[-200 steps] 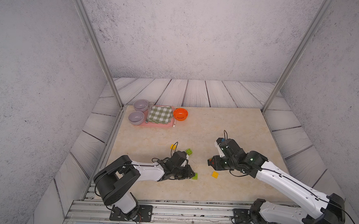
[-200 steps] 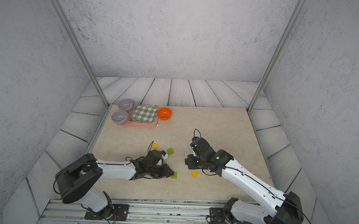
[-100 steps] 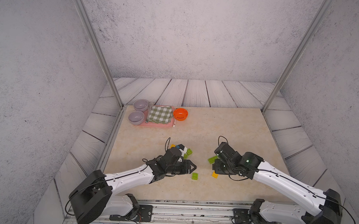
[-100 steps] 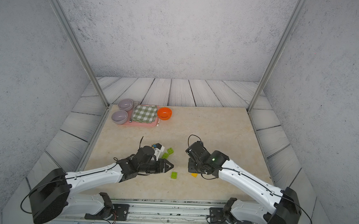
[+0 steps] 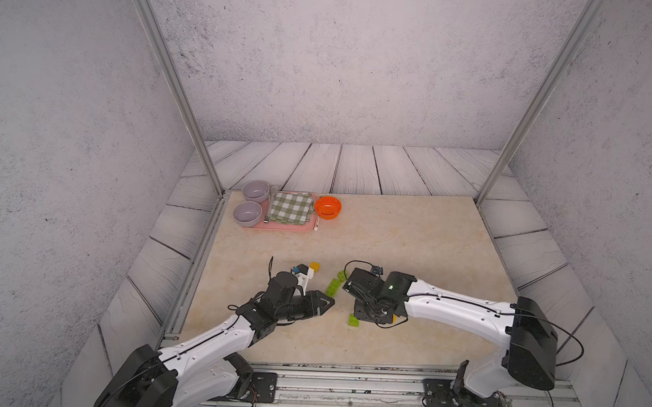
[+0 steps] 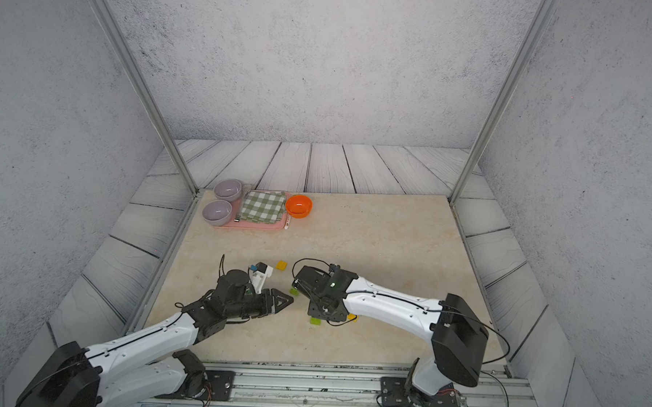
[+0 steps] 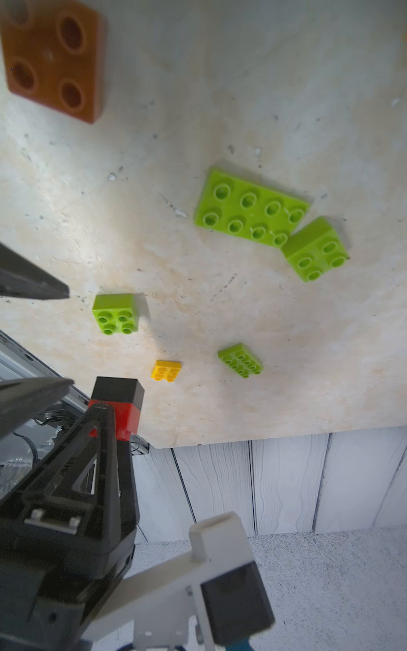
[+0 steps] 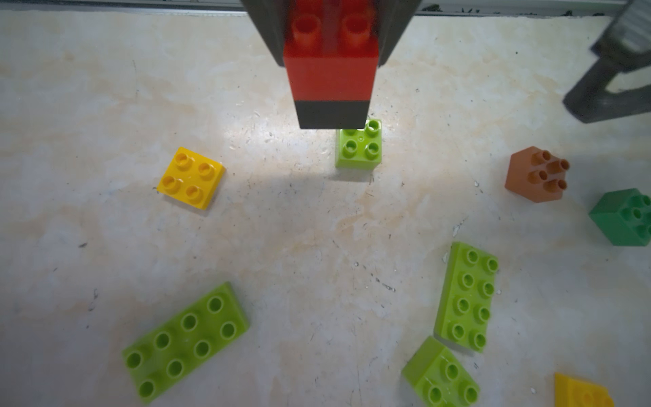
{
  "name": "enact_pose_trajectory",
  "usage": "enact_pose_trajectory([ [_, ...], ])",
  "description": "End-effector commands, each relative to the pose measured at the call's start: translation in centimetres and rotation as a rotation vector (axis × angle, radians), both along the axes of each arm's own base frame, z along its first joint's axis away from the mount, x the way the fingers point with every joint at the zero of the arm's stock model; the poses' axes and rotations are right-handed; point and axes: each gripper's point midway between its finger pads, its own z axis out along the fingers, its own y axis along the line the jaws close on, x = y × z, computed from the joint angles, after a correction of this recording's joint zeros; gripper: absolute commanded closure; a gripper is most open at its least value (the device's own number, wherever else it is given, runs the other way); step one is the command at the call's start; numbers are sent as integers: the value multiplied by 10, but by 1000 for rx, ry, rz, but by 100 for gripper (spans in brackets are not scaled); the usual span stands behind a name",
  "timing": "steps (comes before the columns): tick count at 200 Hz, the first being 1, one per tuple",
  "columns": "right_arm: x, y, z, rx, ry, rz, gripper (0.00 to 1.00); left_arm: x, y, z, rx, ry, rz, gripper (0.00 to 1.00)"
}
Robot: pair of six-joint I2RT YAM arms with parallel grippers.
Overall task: Assemble the letter r with lego
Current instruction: Assemble the lego brick with the lego brick.
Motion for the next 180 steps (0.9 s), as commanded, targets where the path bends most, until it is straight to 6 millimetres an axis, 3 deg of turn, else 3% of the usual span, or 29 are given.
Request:
enact_pose_trajectory([
  [1, -2, -2, 2, -22, 25, -72, 100, 1, -8, 14, -104, -16, -38, 59],
  [95, -4, 14, -10, -53, 72, -85, 100, 8, -5, 3, -166, 44, -53, 60],
  [180, -6, 27, -28, -71, 115, -79, 100, 2, 0, -4, -168, 69, -65, 57],
])
